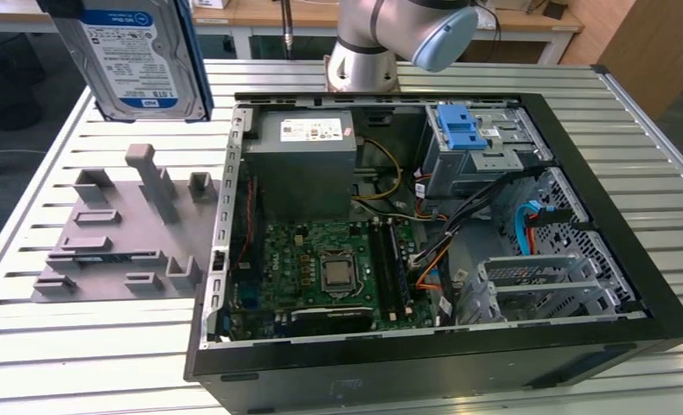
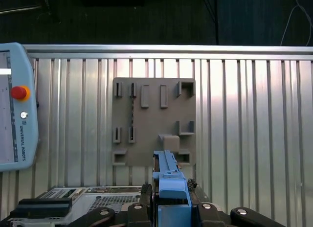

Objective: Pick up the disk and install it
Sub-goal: 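Pick up the disk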

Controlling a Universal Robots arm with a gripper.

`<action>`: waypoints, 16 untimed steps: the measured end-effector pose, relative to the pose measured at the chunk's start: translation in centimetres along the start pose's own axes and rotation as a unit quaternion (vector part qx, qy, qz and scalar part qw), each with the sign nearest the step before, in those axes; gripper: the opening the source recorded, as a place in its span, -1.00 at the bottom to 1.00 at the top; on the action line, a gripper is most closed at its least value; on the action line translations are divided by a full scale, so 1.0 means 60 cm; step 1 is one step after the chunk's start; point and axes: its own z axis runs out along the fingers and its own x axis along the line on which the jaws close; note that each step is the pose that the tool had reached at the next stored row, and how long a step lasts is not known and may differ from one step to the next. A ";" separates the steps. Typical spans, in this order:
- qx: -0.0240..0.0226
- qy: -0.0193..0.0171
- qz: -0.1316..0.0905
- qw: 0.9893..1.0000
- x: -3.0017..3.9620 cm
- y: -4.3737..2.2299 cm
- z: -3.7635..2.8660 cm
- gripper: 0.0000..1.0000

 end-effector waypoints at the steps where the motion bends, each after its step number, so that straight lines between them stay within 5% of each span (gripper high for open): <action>1: 0.000 0.000 0.000 1.000 0.000 -0.001 0.000 -0.26; 16: 0.000 0.000 0.000 1.000 0.000 -0.009 0.000 -0.26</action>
